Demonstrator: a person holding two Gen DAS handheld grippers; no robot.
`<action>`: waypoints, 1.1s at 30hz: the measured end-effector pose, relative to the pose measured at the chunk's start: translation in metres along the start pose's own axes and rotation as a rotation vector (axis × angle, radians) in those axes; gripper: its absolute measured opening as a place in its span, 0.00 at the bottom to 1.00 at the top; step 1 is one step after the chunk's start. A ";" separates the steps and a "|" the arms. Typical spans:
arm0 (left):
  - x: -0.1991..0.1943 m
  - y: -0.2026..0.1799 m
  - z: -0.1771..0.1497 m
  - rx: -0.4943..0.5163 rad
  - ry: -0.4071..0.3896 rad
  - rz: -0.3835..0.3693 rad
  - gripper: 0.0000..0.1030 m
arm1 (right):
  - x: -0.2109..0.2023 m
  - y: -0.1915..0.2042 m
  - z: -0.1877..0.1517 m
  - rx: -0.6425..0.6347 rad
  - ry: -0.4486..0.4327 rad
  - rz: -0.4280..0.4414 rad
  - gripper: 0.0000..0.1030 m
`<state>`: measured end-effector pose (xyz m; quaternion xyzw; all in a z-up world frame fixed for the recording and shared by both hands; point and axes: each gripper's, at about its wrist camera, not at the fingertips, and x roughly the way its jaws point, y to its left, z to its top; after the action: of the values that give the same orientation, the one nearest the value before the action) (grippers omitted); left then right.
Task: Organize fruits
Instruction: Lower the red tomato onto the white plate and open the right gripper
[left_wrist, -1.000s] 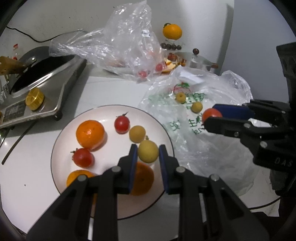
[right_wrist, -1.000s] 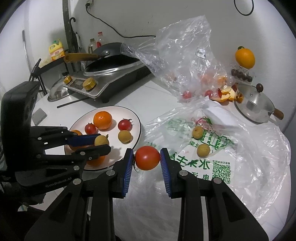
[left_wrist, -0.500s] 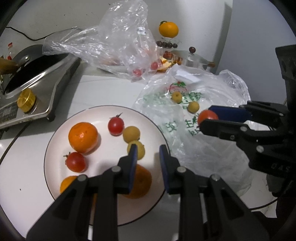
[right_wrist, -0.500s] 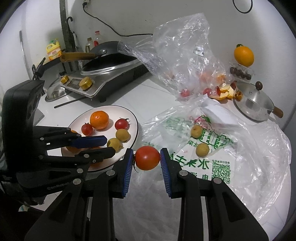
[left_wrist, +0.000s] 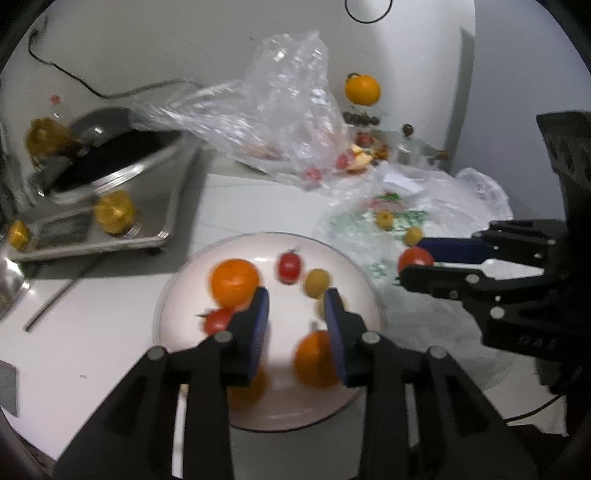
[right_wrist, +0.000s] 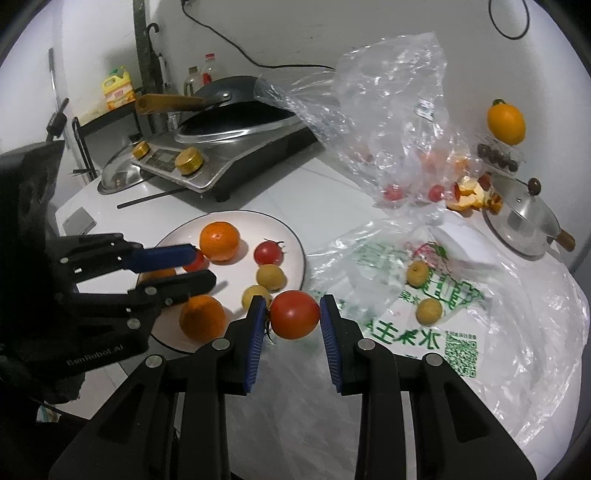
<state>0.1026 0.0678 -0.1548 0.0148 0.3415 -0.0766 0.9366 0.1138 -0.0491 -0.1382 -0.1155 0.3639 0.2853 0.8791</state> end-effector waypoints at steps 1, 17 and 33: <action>-0.002 0.003 -0.001 0.005 -0.009 0.014 0.40 | 0.001 0.002 0.001 -0.003 0.002 0.001 0.31; -0.019 0.049 -0.008 -0.058 -0.065 0.055 0.51 | 0.041 0.039 0.023 -0.053 0.048 0.054 0.31; -0.017 0.068 -0.017 -0.084 -0.066 0.061 0.51 | 0.077 0.052 0.025 -0.050 0.123 0.088 0.31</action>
<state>0.0894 0.1383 -0.1583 -0.0165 0.3127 -0.0341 0.9491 0.1416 0.0356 -0.1742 -0.1388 0.4145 0.3253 0.8385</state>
